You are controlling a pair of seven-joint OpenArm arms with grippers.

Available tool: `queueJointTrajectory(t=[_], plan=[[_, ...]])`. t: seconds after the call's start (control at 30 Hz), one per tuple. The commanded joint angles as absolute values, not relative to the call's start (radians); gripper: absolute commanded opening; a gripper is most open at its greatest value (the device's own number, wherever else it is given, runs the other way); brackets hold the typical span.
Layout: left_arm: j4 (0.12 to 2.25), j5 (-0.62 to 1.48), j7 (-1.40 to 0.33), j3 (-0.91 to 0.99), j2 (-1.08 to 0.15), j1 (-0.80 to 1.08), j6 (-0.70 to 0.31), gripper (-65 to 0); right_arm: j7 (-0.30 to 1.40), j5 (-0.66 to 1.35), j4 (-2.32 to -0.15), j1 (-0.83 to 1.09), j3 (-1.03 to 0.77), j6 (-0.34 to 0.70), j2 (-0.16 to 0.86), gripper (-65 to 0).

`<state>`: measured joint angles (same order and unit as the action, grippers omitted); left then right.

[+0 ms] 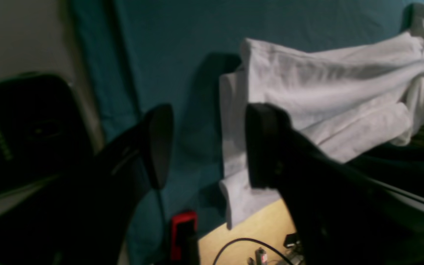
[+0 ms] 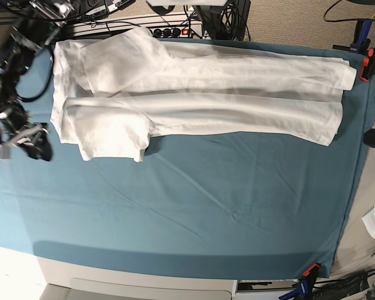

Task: Fold the T-shirt properly
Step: 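Release the shirt and move the right gripper to the collar end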

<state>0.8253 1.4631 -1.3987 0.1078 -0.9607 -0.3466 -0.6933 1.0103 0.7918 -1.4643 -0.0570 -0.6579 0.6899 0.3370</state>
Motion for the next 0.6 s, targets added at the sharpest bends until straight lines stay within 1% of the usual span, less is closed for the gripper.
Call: queueJointTrajectory(t=[0.0,0.13,0.23,0.4,0.57], plan=[[0.837,1.484,-1.396,0.117,-0.986,-0.366,-0.698,-33.0,0.991,0.804,-1.425,-0.088,-0.655,0.676,0.346,-37.3],[0.837,1.484,-1.396,0.117,-0.981,-0.366,-0.698,-33.0,1.032,0.906,-1.221,-0.149,-0.654,0.672,0.326,-37.3],[0.837,1.484,-1.396,0.117,-0.981,-0.365,-0.698,-33.0,1.071,0.953,-1.177,-0.16,-0.654,0.672,0.326,-37.3],[0.837,1.484,-1.396,0.117,-0.981,-0.366,-0.698,-33.0,1.083,0.952,-1.23,-0.161,-0.654,0.677,0.327,-37.3],[0.837,1.484,-1.396,0.117,-0.981,-0.366,-0.698,-33.0,1.084,0.873,-1.387,-0.161,-0.653,0.684,0.327,-37.4]])
